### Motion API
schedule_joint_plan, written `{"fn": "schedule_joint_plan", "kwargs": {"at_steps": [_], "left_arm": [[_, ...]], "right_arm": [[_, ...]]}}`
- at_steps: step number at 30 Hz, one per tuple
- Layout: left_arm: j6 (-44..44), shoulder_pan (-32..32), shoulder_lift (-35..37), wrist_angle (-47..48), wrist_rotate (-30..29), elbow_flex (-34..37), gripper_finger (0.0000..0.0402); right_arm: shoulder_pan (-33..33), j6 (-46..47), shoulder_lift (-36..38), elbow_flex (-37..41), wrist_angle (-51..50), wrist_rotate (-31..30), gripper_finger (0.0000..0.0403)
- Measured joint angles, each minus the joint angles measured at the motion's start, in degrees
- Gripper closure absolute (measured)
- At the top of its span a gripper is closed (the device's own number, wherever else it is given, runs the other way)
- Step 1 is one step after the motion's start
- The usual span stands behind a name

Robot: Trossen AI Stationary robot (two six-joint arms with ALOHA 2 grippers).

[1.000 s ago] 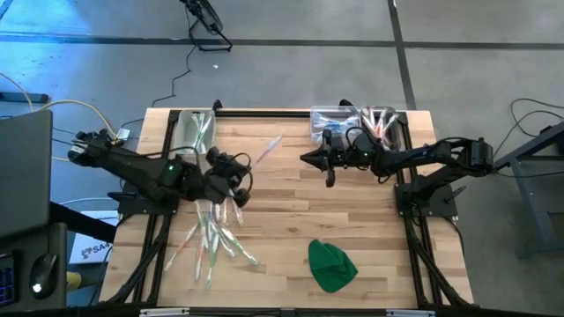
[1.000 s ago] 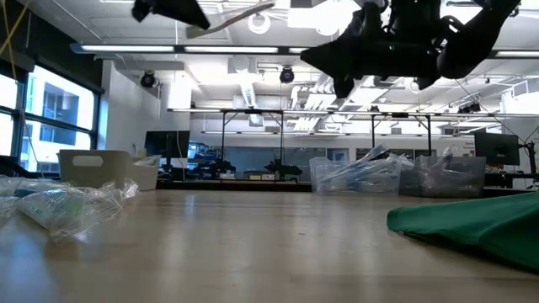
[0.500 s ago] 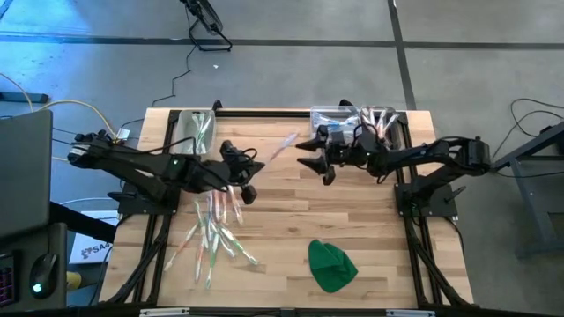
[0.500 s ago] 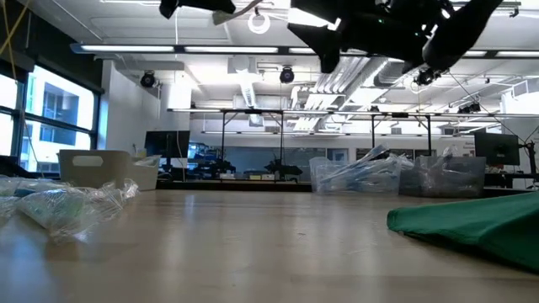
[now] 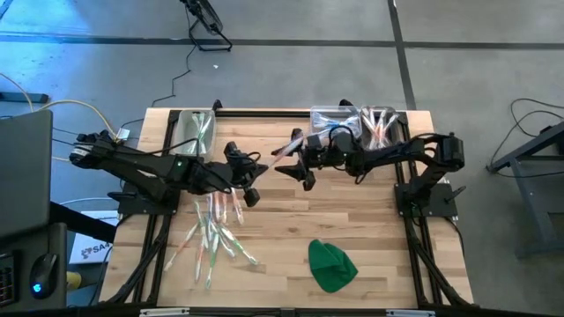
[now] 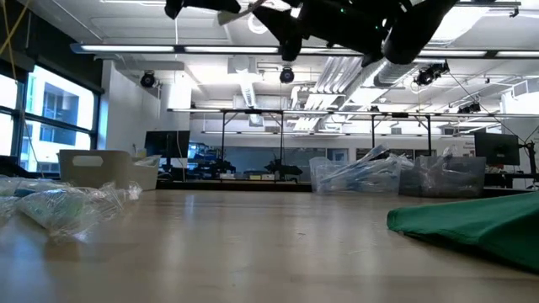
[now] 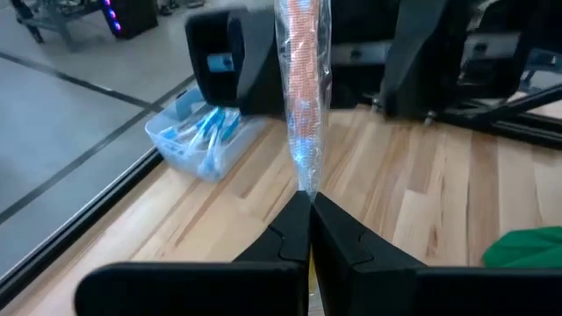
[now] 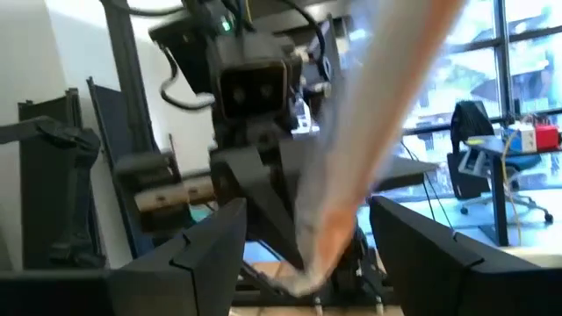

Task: Pick & Place Toothbrushes
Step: Put the orange toothbrush into the black bin

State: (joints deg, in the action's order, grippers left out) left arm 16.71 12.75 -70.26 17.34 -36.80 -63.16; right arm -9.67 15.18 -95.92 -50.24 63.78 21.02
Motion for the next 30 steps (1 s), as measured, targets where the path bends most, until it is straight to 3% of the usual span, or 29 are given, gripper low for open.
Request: {"fn": "schedule_joint_plan", "kwargs": {"at_steps": [6, 20, 30], "left_arm": [[0.0, 0.0, 0.0, 0.4, 0.0, 0.0, 0.0401], [0.0, 0.0, 0.0, 0.8, 0.0, 0.0, 0.0401], [0.1, 0.0, 0.0, 0.9, 0.2, 0.0, 0.0401]], "right_arm": [[0.3, -1.6, 0.3, -0.2, 1.0, 0.1, 0.0195], [0.3, -2.1, 0.3, -0.2, 1.6, -1.5, 0.0377], [0.3, -3.4, 0.4, -0.2, 0.8, -1.6, 0.0381]]}}
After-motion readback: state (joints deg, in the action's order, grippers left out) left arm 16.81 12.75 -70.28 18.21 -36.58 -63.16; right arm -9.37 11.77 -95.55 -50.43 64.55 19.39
